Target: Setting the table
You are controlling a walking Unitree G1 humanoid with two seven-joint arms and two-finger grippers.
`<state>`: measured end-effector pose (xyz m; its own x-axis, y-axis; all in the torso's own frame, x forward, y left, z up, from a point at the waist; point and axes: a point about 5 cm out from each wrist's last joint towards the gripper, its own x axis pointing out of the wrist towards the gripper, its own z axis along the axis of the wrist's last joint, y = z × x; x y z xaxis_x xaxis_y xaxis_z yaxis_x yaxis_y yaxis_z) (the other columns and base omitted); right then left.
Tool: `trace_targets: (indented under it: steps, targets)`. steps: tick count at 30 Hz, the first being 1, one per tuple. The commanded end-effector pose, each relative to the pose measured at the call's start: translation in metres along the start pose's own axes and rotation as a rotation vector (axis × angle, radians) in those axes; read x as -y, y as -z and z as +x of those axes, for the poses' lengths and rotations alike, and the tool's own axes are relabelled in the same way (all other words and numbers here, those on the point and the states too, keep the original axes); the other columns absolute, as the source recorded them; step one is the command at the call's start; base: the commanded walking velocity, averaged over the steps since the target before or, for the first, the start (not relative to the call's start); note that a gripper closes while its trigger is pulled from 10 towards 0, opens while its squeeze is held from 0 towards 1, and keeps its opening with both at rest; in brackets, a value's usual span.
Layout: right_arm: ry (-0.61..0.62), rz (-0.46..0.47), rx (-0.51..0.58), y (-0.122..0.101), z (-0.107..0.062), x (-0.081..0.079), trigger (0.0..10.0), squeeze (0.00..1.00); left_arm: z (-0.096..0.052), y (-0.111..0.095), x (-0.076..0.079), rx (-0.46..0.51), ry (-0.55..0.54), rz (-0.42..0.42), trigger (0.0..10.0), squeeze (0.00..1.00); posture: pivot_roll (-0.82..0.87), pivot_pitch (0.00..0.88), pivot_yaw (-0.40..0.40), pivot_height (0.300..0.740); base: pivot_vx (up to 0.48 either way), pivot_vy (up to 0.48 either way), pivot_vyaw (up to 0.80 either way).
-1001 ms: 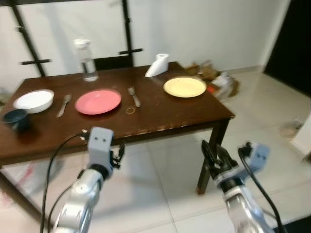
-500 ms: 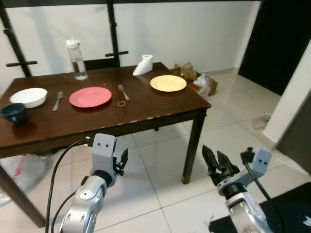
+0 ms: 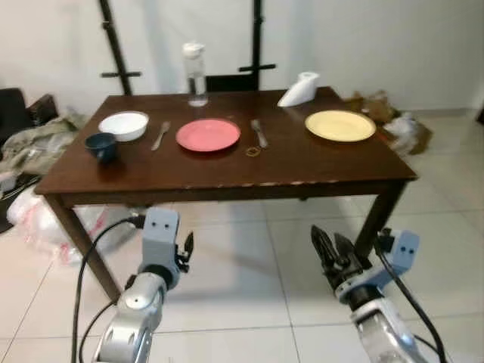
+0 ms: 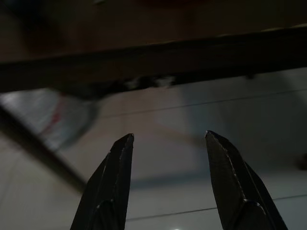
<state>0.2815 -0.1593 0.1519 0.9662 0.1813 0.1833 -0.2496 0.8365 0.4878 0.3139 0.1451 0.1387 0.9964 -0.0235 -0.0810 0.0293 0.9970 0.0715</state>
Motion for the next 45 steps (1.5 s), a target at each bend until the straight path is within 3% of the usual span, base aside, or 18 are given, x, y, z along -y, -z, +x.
trace_targets:
  steps: [1,45]
  targets:
    - [-0.015,0.015,-0.007,0.0017,-0.0026,-0.0016,10.0,0.0,-0.001,0.0094,-0.0028,-0.043,-0.023,0.017,10.0,0.0,-0.01,0.022,0.076,0.74,0.0,0.0,0.76]
    - [-0.07,0.015,-0.009,0.0036,-0.0003,-0.0068,10.0,0.0,0.004,0.0129,-0.0103,-0.058,-0.14,0.03,10.0,0.0,0.0,0.017,0.052,0.74,0.0,0.0,0.75]
